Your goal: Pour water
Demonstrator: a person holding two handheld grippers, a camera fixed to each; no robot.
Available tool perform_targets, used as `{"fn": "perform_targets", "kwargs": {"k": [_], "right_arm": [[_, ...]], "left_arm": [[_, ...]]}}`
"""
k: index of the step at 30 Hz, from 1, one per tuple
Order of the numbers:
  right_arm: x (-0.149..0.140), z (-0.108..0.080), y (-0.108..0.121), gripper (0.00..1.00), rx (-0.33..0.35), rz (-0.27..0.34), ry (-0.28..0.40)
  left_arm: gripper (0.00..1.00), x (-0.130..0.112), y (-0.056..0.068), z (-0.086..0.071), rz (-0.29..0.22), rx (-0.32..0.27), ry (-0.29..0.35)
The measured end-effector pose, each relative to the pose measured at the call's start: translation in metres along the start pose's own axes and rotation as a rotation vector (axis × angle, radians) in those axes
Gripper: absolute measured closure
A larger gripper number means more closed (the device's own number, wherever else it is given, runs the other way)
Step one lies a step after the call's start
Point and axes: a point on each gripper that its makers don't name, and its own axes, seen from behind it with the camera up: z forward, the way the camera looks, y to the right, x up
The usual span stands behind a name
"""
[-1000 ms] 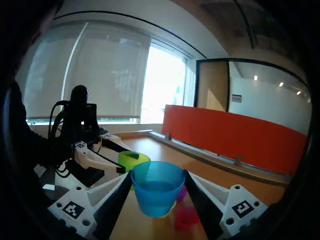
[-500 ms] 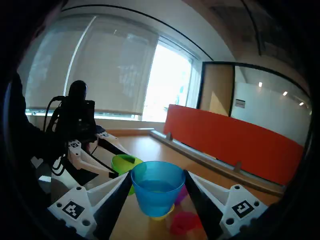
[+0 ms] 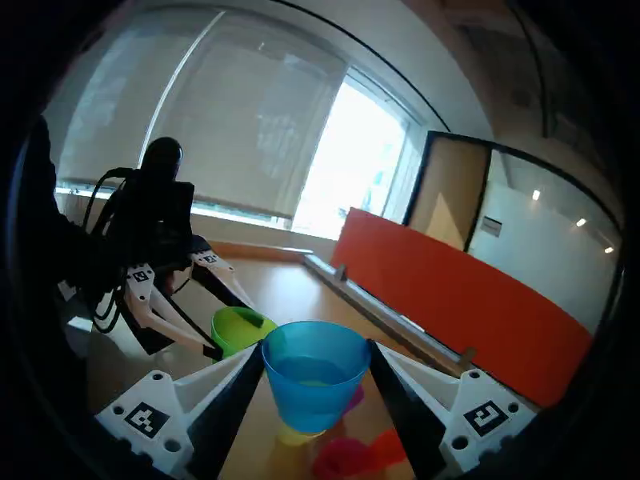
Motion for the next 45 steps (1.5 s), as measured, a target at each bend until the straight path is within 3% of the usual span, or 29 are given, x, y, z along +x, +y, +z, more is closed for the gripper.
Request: {"fn": "perform_targets", "kwargs": {"k": [15, 45], "right_arm": [[0.009, 0.021, -0.001, 0.07, 0.02, -0.179, -0.026], [0.014, 0.029, 0.006, 0.07, 0.06, -0.413, -0.108]], "left_arm": [[0.13, 0.0, 0.002, 0.001, 0.007, -0.009, -0.003], [0.13, 0.008, 0.019, 0.012, 0.016, -0.05, 0.009]]}}
